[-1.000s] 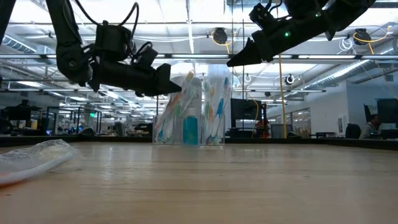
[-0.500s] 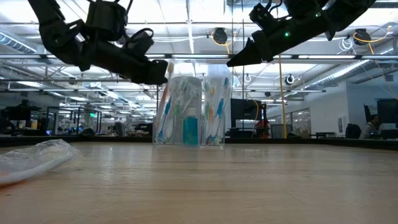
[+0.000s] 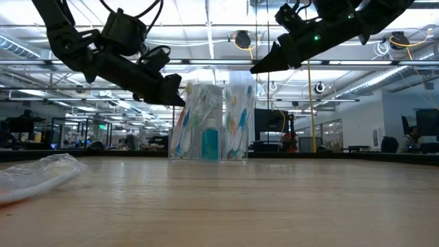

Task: Pick & Place toothbrushing station
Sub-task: Put the orange toothbrush into the transparent organizer

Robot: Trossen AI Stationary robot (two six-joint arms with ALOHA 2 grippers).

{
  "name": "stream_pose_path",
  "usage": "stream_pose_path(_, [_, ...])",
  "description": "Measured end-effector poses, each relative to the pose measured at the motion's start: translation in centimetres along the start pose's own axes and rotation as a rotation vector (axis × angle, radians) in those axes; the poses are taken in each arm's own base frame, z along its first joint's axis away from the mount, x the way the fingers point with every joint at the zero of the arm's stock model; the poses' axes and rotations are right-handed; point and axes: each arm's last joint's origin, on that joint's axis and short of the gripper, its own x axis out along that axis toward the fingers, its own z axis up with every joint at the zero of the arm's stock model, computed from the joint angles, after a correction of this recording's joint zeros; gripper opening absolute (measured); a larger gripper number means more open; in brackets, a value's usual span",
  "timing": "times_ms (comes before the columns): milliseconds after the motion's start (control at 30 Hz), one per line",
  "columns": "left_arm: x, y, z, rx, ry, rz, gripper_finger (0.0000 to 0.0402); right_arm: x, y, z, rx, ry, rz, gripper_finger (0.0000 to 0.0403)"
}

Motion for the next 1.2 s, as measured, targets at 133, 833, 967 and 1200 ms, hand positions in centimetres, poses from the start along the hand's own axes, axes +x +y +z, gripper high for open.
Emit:
stream_pose_path(133, [0.07, 0.13, -0.01, -0.002, 0.001, -0.001, 0.0017, 0.0, 0.0, 0.0, 0.0, 0.0, 0.0, 0.0171])
stream_pose_path(833, [0.01, -0.01, -0.21, 0.079, 0.02, -0.01, 0.0089, 0.0, 0.0, 0.0, 0.0, 0.0, 0.0, 0.0171])
stream_pose_path(967, [0.01, -0.01, -0.42, 0.088, 0.04, -0.011, 0.0125, 0.0, 0.0, 0.0, 0.0, 0.0, 0.0, 0.0171])
stream_pose_path(1200, [-0.06, -0.15, -0.52, 0.074, 0.049, -0.014, 0.0192, 0.0, 0.0, 0.0, 0.0, 0.0, 0.0, 0.0171])
